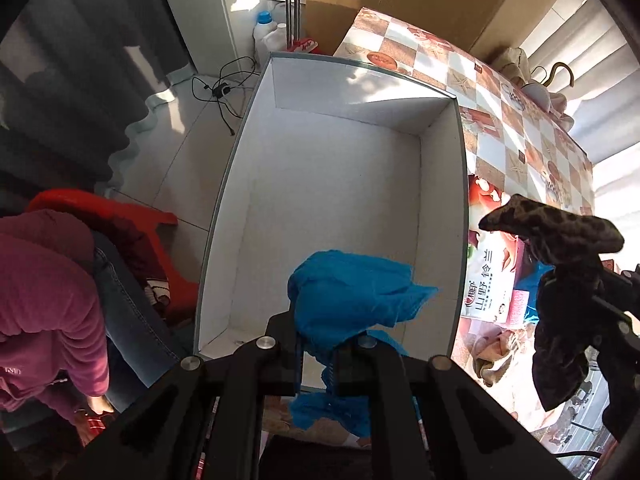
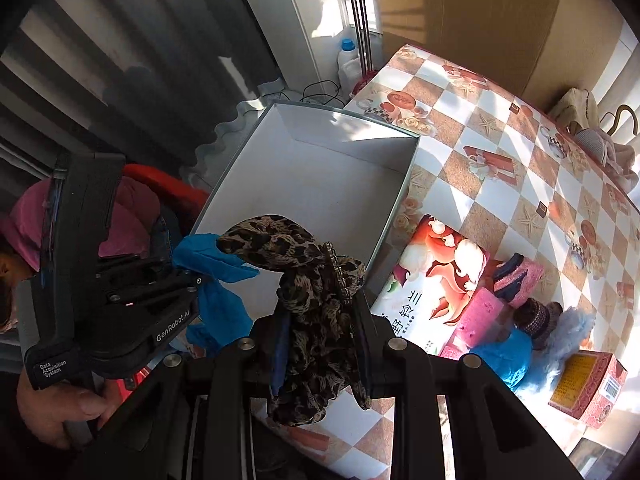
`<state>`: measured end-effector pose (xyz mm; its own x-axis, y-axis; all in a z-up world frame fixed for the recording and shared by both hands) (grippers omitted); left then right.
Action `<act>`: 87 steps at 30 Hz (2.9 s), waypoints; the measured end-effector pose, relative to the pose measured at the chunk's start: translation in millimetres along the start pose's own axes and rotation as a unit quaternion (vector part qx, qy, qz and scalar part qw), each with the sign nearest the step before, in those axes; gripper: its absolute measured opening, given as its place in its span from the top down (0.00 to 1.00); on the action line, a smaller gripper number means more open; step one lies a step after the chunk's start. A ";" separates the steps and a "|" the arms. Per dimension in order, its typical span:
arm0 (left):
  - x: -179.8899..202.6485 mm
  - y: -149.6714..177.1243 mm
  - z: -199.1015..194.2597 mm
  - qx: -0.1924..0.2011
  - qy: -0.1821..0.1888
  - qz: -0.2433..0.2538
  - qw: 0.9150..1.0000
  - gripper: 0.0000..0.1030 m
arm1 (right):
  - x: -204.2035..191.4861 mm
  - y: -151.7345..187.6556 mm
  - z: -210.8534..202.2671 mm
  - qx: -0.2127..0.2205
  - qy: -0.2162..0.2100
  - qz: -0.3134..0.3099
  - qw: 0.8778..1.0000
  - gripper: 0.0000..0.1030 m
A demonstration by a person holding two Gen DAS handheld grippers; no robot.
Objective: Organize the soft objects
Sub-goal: 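Carry both held items over the white cardboard box with both grippers, then open both grippers to drop the shoe covers and scrunchie into the box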
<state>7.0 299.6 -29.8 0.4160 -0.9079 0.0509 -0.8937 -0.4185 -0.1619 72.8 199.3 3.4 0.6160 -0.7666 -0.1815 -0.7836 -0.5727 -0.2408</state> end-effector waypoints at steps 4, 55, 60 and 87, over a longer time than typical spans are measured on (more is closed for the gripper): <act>-1.4 -2.4 2.4 0.004 -0.010 0.012 1.000 0.90 | -6.4 -3.4 5.0 -0.006 -0.001 -0.008 1.000 0.71; -16.7 -30.0 20.9 0.006 0.014 -0.025 1.000 0.90 | -6.8 -29.1 51.3 -0.071 0.026 -0.024 0.997 0.71; -15.5 -33.1 20.0 0.008 0.016 -0.025 1.000 0.90 | -4.5 -33.1 50.8 -0.068 0.029 -0.020 0.997 0.71; -9.3 -50.8 19.0 0.014 0.017 -0.013 1.000 0.90 | 3.4 -50.7 52.5 -0.057 0.029 -0.005 0.998 0.71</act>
<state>51.7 329.8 -40.8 0.4327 -0.8972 0.0886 -0.8774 -0.4417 -0.1872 118.8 241.0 -35.0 0.6212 -0.7738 -0.1235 -0.7832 -0.6076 -0.1322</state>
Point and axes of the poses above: each gripper's, at about its wrist camera, not at the fingertips, and z roughly the way its jaws point, x to its right, y to its underside, the point moved 9 cm from there along z, roughly the way its jaws point, and after that the axes turned 3 degrees about -z, right-handed, at the moved point
